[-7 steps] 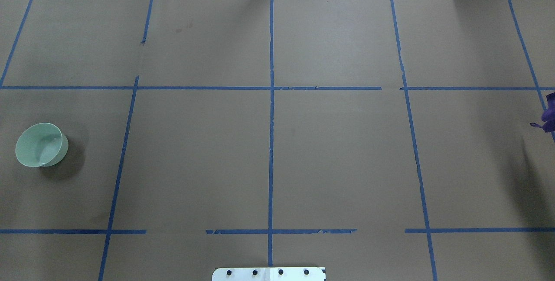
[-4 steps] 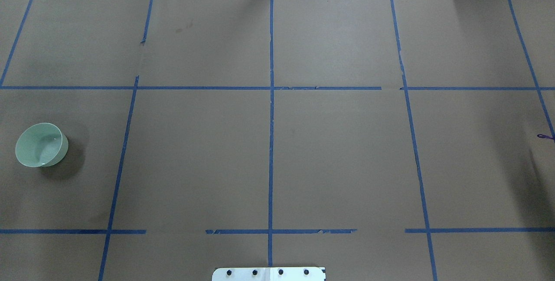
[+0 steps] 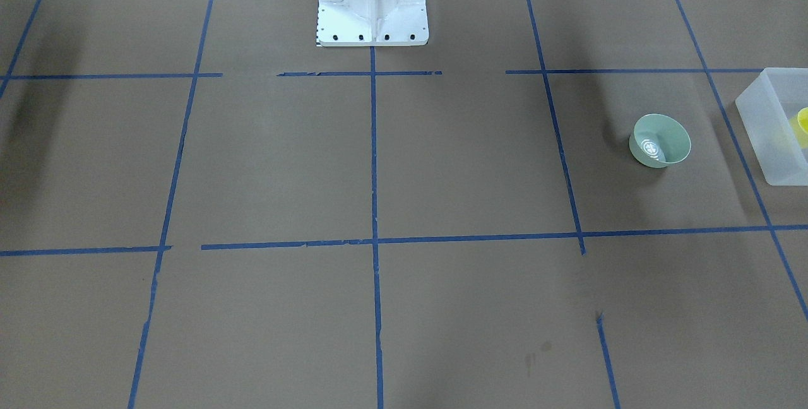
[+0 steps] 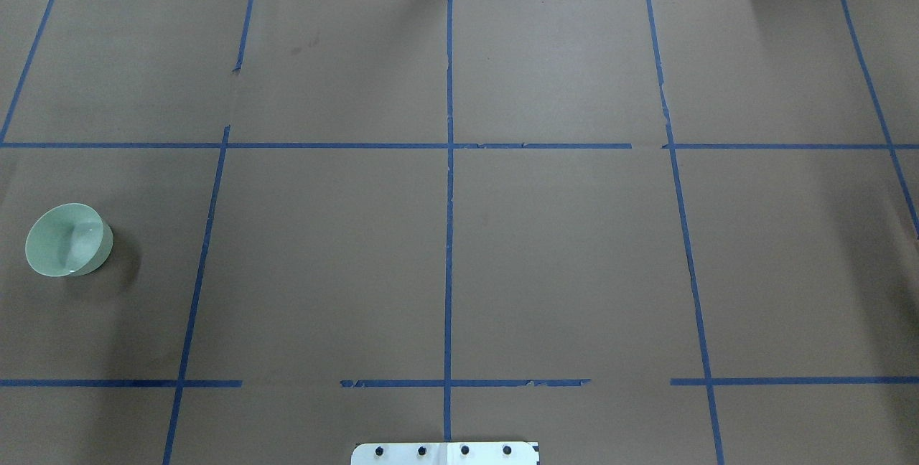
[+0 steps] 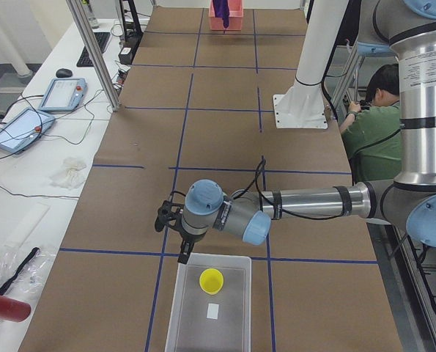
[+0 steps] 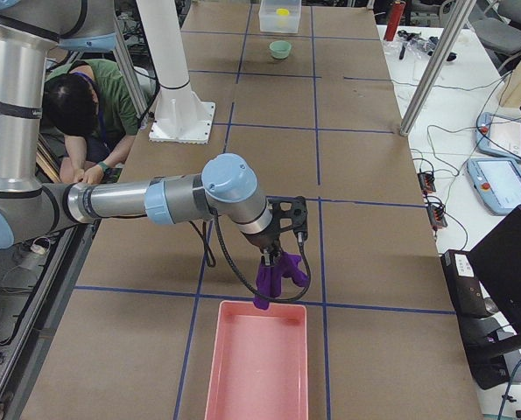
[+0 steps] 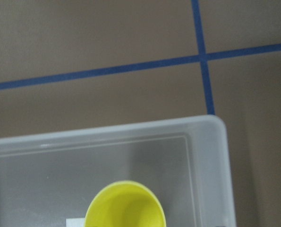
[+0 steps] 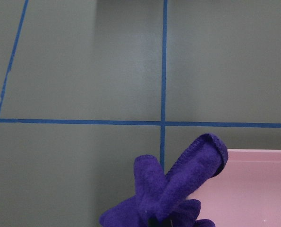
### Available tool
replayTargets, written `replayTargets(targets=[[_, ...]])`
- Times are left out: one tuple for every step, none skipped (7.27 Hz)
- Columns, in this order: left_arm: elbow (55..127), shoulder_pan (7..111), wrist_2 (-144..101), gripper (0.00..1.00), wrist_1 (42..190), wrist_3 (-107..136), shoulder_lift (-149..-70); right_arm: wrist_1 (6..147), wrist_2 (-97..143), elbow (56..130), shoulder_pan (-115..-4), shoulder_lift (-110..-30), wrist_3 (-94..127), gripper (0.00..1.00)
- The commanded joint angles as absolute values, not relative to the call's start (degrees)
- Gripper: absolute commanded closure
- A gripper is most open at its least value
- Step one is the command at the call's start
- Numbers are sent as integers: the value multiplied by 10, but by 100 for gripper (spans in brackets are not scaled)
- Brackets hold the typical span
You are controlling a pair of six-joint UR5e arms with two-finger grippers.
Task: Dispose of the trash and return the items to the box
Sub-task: 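Carry the purple cloth off the table and drop it into the pink bin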
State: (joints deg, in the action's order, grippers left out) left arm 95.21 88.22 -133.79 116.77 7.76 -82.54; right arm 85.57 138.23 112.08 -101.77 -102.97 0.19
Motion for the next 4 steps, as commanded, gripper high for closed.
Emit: replayTargets(targets=[[1006, 834, -1337, 0, 1167, 191, -852, 922, 1356, 1069, -1061, -985, -122, 100], [1024, 773, -1333, 0, 1177, 272, -854, 947, 1353, 1023, -1088, -953, -182, 100], [1022, 736, -1319, 0, 1225, 332, -854, 947, 1327, 979, -1107, -929, -236, 100], [1009, 693, -1311, 0, 1282, 389, -853, 947, 1303, 933, -1130, -898, -292, 100]])
